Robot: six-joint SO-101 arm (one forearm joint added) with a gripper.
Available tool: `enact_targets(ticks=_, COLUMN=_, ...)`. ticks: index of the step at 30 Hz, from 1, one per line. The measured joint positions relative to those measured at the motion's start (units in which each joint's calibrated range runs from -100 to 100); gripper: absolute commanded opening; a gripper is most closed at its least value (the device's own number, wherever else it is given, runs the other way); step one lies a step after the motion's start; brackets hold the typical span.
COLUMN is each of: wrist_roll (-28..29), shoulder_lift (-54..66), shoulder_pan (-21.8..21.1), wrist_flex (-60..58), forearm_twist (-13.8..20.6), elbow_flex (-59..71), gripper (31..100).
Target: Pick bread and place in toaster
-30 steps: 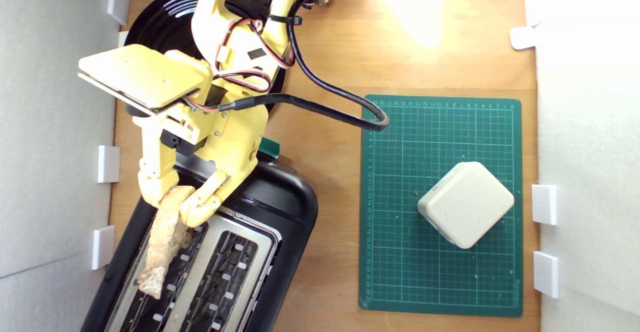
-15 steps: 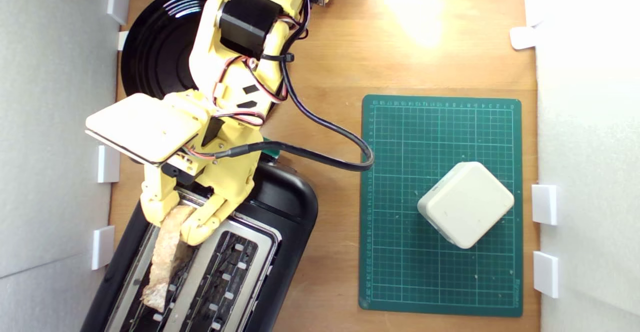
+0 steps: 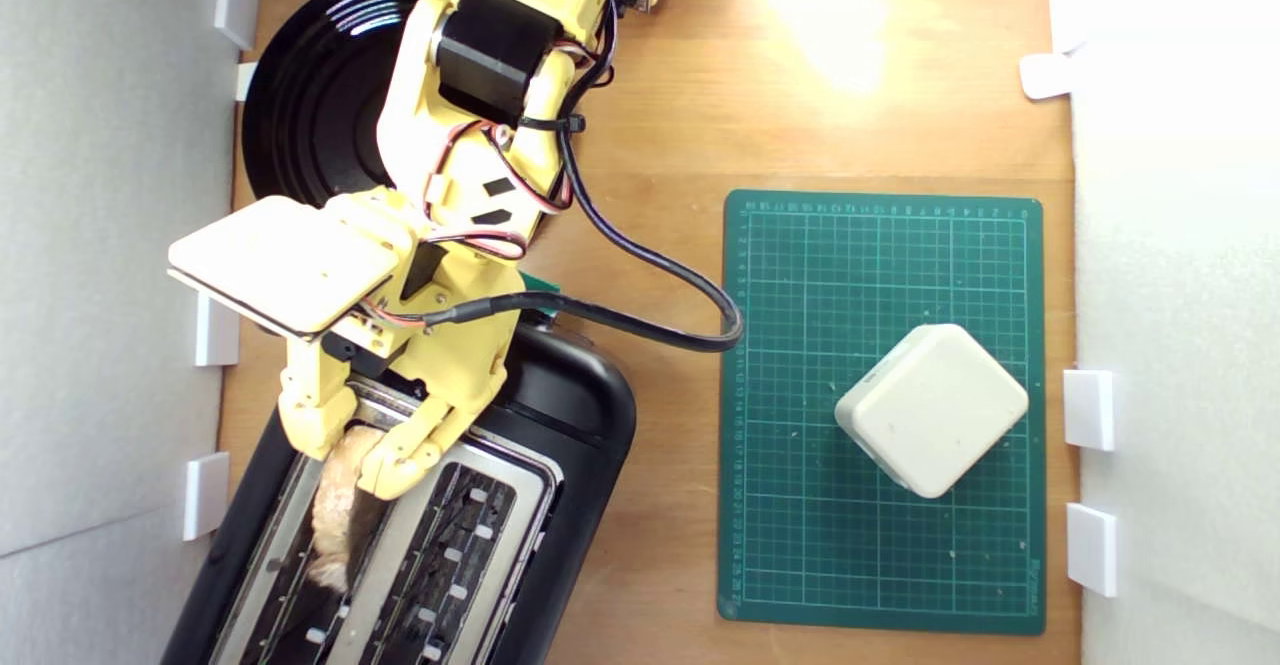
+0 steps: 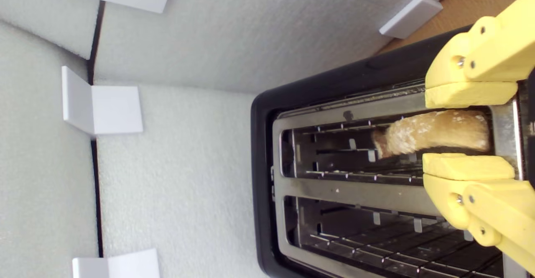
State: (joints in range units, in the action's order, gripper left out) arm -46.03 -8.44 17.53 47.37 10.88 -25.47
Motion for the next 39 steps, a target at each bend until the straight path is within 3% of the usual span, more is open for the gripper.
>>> enact_targets(ticks=4, wrist_roll=0.0, shoulder_lift=0.0, shoulder_pan=0.0, wrist_flex=0.0, forearm_twist=-0.36, elbow_flex=0.0, gripper=81.0)
enact_targets(ticks=17, wrist_roll=0.0, shoulder_lift=8.99, shoulder_pan=-0.09, wrist_flex=0.08, forearm_twist=-0.98, elbow_flex=0.0, gripper=80.7)
enact_targets(ticks=22, wrist_roll=0.67, shoulder_lift=16.97, shoulder_pan=0.0, wrist_flex=0.08, forearm_twist=-4.44, elbow_flex=0.09, gripper=80.7)
enact_targets(ticks=28, wrist_roll=6.31, shoulder_lift=26.71, shoulder_pan=-1.01, wrist_flex=0.08, forearm_twist=-5.24, elbow_flex=0.46, gripper=80.7)
enact_targets(ticks=33, wrist_roll=14.02, shoulder_lift=32.76, shoulder_pan=-6.68, wrist_flex=0.08, forearm_twist=-5.86, elbow_flex=1.02, gripper=80.6)
enact_targets(ticks=37, wrist_roll=21.53, shoulder_lift=37.3, shoulder_pan=-9.24, wrist_flex=0.08, forearm_twist=-2.67, elbow_flex=2.77, gripper=80.6)
enact_targets(ticks=39, wrist_roll=24.48, shoulder_lift=40.15, shoulder_pan=-11.26, wrist_flex=0.08, forearm_twist=-2.93, elbow_flex=6.2, gripper=80.6)
